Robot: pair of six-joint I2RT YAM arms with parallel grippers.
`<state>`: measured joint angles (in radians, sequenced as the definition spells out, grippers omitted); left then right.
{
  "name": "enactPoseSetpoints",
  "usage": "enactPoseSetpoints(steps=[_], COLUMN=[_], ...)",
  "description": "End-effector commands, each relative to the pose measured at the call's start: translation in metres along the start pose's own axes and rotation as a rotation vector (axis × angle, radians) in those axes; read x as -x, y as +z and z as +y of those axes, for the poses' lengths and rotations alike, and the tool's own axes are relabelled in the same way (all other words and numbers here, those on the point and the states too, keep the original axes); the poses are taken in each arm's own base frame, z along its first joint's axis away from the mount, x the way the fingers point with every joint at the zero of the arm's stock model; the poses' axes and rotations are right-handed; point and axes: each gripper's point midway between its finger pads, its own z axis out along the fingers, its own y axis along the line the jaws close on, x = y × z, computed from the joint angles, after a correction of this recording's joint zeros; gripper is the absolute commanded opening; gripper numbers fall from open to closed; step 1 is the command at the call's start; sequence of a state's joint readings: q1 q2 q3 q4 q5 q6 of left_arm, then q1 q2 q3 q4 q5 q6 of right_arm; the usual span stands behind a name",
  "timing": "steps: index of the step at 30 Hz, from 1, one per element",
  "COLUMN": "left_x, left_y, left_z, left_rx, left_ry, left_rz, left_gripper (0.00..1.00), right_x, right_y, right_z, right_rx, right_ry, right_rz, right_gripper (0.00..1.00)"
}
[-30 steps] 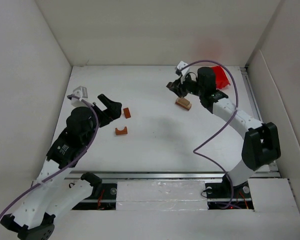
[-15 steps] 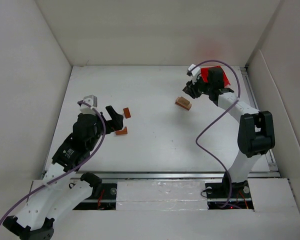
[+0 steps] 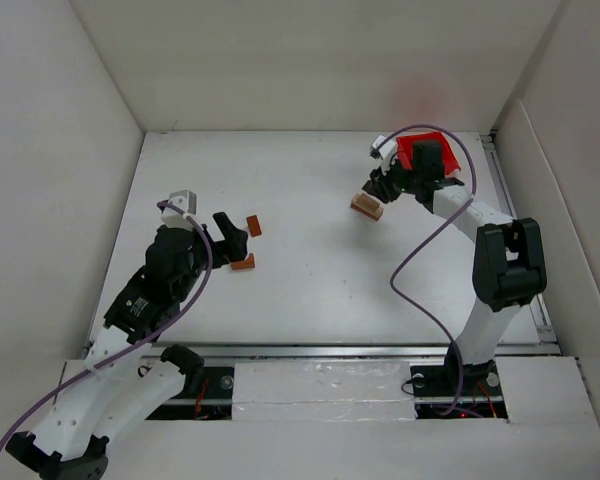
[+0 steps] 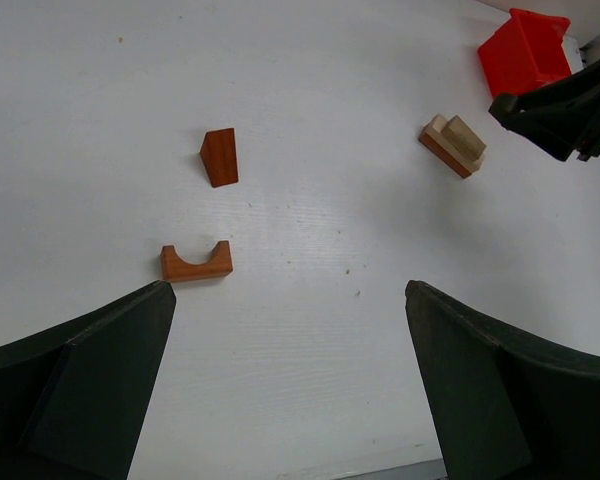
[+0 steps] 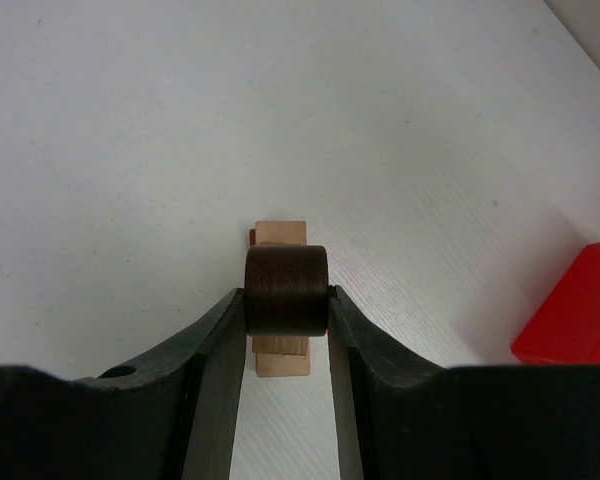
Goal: Build the wood block tower
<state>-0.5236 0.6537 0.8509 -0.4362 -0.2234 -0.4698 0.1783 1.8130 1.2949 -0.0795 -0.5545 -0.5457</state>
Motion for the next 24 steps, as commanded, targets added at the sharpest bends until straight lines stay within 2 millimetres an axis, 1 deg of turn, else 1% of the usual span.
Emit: enactPoseSetpoints(steps=[1,2,3,4,5,6,7,8,9,10,11,12,13,14,15,16,17,18,19,20,21,23,24], left_x=[0.01,0.011,0.011,0.012,0.01,0.015,0.015,0.0,0.006,0.002,-0.004,-0.004,-0.006,-0.006,-0.006,-0.01,-0.007,-0.006,-0.005,-0.005,-0.005,-0.004,-0.003], left_y=[0.003,0.003,0.005,0.007,0.006,0.009,0.01,0.012,0.017,0.022,0.024,0.033,0.035,0.036,0.035,0.031,0.033,0.033,0.032,0.034,0.033,0.032,0.033], left_z=[-0.01,-0.014,-0.017,-0.023,-0.034,-0.05,-0.062,-0.075,-0.09,-0.095,-0.102,-0.11,-0.116,-0.137,-0.138,-0.146,-0.153,-0.157,-0.16,-0.161,-0.164,-0.167,-0.167], left_rx=[-0.043,-0.052,-0.055,-0.071,-0.12,-0.18,-0.238,-0.317,-0.379,-0.398,-0.434,-0.46,-0.487,-0.602,-0.602,-0.653,-0.691,-0.712,-0.726,-0.725,-0.734,-0.738,-0.74], left_ry=[0.002,-0.022,-0.041,-0.066,-0.101,-0.189,-0.229,-0.263,-0.341,-0.372,-0.394,-0.43,-0.445,-0.455,-0.47,-0.47,-0.476,-0.48,-0.48,-0.478,-0.469,-0.455,-0.453], left_rz=[-0.033,-0.029,-0.018,-0.011,0.011,0.003,0.007,0.066,0.053,0.067,0.098,0.111,0.128,0.16,0.165,0.203,0.2,0.207,0.214,0.214,0.216,0.207,0.202], left_gripper=[0.99,0.99,0.99,0.99,0.99,0.99,0.99,0.99,0.99,0.99,0.99,0.98,0.98,0.92,0.92,0.9,0.88,0.83,0.82,0.81,0.81,0.8,0.77], right_x=[0.033,0.057,0.078,0.079,0.102,0.114,0.12,0.128,0.131,0.134,0.141,0.148,0.152,0.16,0.16,0.162,0.164,0.166,0.167,0.166,0.171,0.169,0.172], right_y=[-0.01,-0.023,-0.025,-0.029,-0.047,-0.054,-0.06,-0.072,-0.077,-0.084,-0.094,-0.104,-0.109,-0.116,-0.116,-0.118,-0.121,-0.123,-0.125,-0.126,-0.128,-0.126,-0.126], right_z=[0.02,0.031,0.049,0.065,0.084,0.095,0.105,0.122,0.13,0.14,0.159,0.169,0.179,0.203,0.203,0.21,0.22,0.221,0.226,0.232,0.231,0.241,0.248], right_rx=[0.065,0.071,0.087,0.106,0.139,0.153,0.168,0.21,0.25,0.296,0.387,0.412,0.428,0.448,0.448,0.459,0.484,0.49,0.506,0.533,0.529,0.565,0.579], right_ry=[-0.048,-0.088,-0.136,-0.161,-0.225,-0.277,-0.298,-0.324,-0.34,-0.354,-0.379,-0.396,-0.402,-0.435,-0.436,-0.443,-0.45,-0.452,-0.454,-0.445,-0.448,-0.424,-0.431], right_rz=[-0.104,-0.163,-0.217,-0.228,-0.298,-0.344,-0.373,-0.413,-0.433,-0.451,-0.494,-0.517,-0.533,-0.563,-0.563,-0.57,-0.578,-0.581,-0.58,-0.569,-0.573,-0.547,-0.55], right_gripper=[0.0,0.0,0.0,0.0,0.0,0.0,0.0,0.0,0.0,0.0,0.0,0.0,0.0,0.0,0.0,0.0,0.0,0.0,0.0,0.0,0.0,0.0,0.0])
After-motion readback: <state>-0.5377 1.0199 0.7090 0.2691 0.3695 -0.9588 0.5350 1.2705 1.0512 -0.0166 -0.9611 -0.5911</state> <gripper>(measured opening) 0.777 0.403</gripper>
